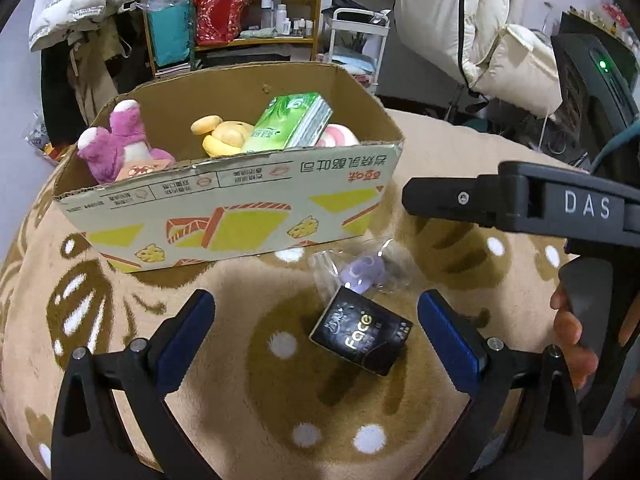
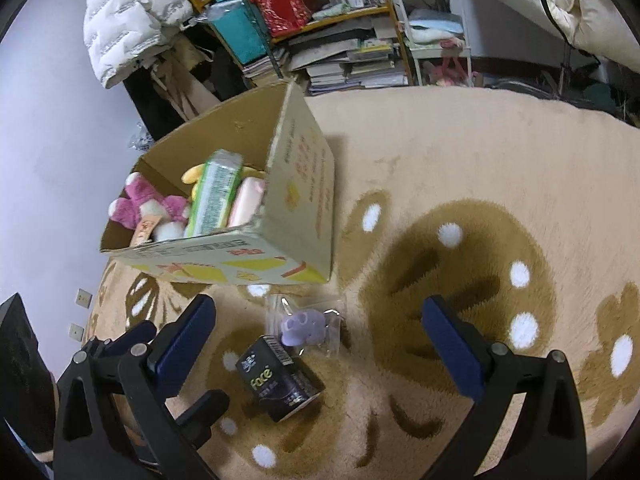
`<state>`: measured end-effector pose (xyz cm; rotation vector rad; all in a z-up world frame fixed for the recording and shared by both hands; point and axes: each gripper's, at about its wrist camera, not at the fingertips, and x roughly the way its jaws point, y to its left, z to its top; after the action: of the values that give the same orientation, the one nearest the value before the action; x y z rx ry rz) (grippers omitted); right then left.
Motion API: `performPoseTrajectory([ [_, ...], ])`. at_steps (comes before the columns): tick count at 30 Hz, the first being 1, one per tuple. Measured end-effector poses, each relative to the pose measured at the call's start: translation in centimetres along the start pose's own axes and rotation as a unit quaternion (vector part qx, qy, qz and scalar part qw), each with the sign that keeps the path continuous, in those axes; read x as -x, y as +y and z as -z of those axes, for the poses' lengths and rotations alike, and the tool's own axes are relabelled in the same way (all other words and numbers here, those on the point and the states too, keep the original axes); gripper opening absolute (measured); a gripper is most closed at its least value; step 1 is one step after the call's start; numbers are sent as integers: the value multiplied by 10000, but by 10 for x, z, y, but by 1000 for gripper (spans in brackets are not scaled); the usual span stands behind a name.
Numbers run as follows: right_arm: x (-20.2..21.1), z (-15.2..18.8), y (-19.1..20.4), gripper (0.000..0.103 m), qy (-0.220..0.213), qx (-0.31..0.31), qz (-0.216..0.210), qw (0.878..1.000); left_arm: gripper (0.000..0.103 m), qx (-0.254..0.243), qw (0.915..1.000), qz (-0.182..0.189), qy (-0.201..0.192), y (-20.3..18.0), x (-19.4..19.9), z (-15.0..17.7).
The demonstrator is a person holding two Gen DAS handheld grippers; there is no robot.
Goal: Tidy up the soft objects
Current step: 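Grasp the black Face tissue pack with the left tool while the right tool grasps the bagged purple toy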
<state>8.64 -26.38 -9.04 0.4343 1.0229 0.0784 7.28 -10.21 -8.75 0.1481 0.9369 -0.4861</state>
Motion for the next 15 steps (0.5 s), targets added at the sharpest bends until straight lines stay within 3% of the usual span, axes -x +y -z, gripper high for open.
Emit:
performPoseTrajectory([
  [15, -39, 3, -13, 103, 675, -133, 140, 9975, 101, -815, 9951, 202, 517, -30, -35, 13],
])
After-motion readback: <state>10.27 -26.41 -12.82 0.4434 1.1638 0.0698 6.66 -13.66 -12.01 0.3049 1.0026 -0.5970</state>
